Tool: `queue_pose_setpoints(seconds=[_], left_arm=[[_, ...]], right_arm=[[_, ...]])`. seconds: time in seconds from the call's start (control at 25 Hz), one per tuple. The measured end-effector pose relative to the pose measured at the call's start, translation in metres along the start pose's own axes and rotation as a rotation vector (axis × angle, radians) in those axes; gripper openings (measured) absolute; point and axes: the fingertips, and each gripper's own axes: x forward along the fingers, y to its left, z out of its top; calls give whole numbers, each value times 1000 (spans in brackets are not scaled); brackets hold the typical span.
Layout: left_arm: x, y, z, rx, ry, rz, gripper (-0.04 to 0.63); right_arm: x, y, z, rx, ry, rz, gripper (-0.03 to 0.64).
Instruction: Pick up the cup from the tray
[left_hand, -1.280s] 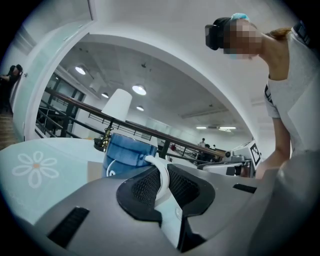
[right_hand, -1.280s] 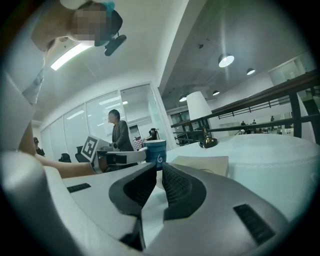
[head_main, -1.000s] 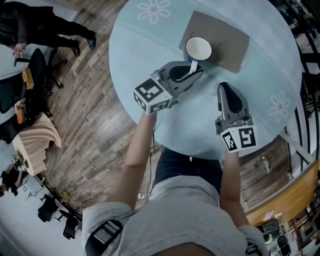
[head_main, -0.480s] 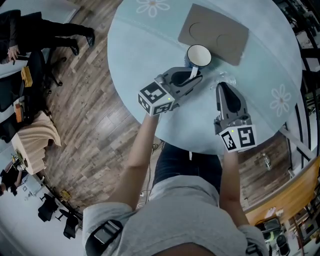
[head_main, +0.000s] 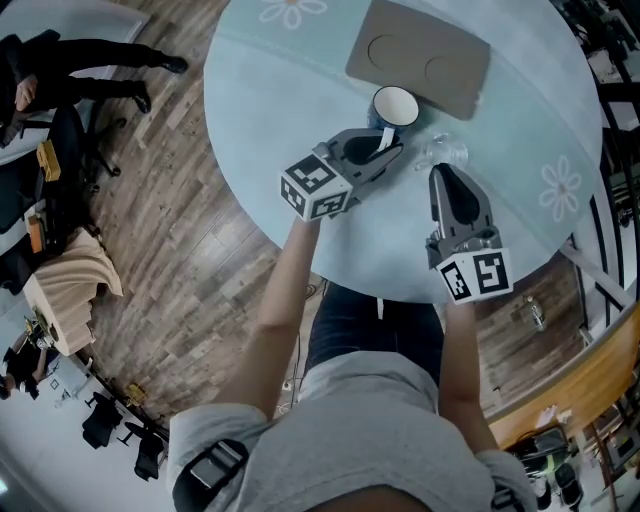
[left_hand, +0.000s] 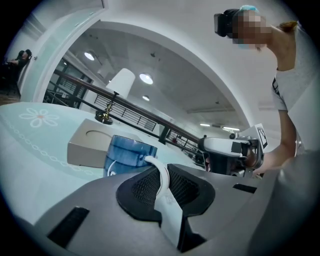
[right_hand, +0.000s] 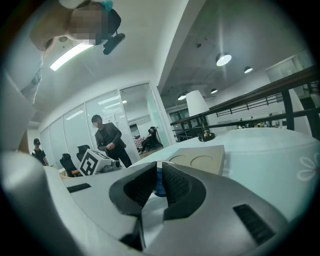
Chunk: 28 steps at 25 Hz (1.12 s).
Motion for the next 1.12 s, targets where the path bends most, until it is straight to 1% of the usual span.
queue_pose_setpoints(seconds=[0.12,0.32,0.68,0.84,1.12], left_arm=[[2,1,-6,1,18,-2,51],[0,2,-8,-7,14,-3,51],[-6,2,-18,-4,12,27,51],[-9,1,-26,26,31,57,51],[-10,-1,-43,117,88,105,51]], right_arm=[[-1,1,-1,3,2,1,33],[-1,2,0,3,1,2,32],[0,2,1,-3,-3,4,32],[0,3,0,-2,1,7,32],[-3,6,-2,-5,3,16,32]])
